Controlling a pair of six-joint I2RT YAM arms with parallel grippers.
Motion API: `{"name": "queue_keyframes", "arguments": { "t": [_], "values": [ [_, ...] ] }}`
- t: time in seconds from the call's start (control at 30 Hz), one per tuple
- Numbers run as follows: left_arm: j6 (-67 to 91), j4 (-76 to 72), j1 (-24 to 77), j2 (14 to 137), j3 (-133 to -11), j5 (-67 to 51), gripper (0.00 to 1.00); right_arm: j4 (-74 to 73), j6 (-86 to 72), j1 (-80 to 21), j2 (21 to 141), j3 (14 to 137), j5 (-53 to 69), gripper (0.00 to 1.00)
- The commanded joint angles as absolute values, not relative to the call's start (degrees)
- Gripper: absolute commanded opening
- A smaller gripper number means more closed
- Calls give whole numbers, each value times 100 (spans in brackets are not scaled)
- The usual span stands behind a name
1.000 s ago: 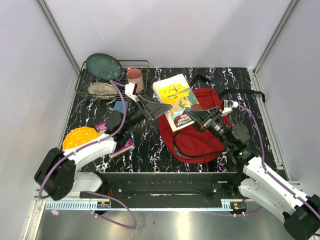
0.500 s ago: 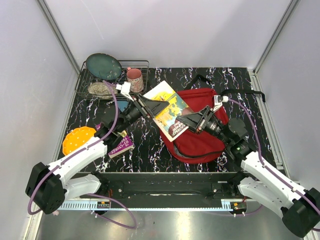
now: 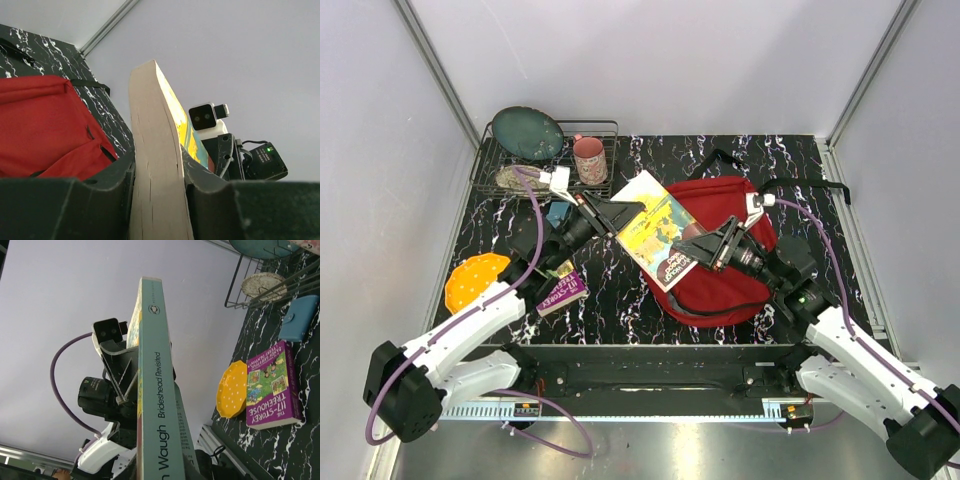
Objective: Pack the student bag
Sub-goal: Adjust the book.
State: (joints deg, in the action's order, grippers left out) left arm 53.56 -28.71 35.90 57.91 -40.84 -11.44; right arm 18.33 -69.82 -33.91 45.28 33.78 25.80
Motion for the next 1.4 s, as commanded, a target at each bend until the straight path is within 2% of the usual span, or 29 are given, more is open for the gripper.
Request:
{"name": "queue_keyframes", "arguments": {
  "t": [0.0, 0.07, 0.2, 0.33, 0.63, 0.73, 0.83, 0.87, 0.97, 1.0, 1.03, 1.07, 1.1, 1.13, 1.2, 1.37],
  "values": [
    [5247, -3401, 3498, 5625, -3999, -905, 0, 2416, -7188, -3384, 4474, 3587, 2382, 48],
    [5430, -3603, 3507, 5651, -3903, -905, 0, 2391, -7225, -3384, 4474, 3533, 2294, 67],
    [5853, -4016, 3498, 5713, -3710, -774, 0, 1953, -7076, -3489, 4403, 3480, 2005, 78],
    [6214, -4787, 3507, 5818, -3420, -528, 0, 1618, -6961, -3910, 4254, 3367, 1259, 81],
    [6644, -5703, 3507, 6134, -3278, -536, 0, 1914, -6829, -4534, 4367, 3050, 265, 81],
    [6715, -5818, 3516, 6222, -3278, -589, 0, 2170, -6759, -4763, 4500, 2971, 36, 73],
    [6732, -5827, 3507, 6249, -3252, -615, 0, 2521, -6715, -4834, 4544, 2883, 26, 54],
    [6732, -5818, 3507, 6240, -3243, -615, 0, 2540, -6697, -4834, 4527, 2874, -95, 43],
    [6680, -5748, 3516, 6188, -3217, -615, 0, 2312, -6478, -4843, 4264, 2918, -351, 26],
    [6654, -5696, 3516, 6161, -3217, -624, 4, 2198, -6443, -4834, 4158, 2927, -465, 12],
    [6619, -5504, 3507, 6135, -3252, -641, 17, 1901, -6416, -4834, 3922, 2935, -709, 6],
    [6470, -5389, 3516, 6109, -3295, -676, 38, 1733, -6373, -4834, 3798, 2962, -842, 0],
    [6356, -5248, 3507, 6091, -3348, -729, 62, 1549, -6285, -4834, 3658, 3005, -992, 0],
    [6241, -4899, 3516, 6065, -3479, -816, 99, 1077, -6241, -4834, 3378, 3058, -1306, 0],
    [5688, -4528, 3516, 5915, -3603, -870, 99, 486, -6048, -4834, 3078, 3278, -1659, 0],
    [3774, -2587, 3664, 5862, -4446, -1064, 99, -2027, -6160, -4834, 2075, 3866, -3565, 0]
  ]
}}
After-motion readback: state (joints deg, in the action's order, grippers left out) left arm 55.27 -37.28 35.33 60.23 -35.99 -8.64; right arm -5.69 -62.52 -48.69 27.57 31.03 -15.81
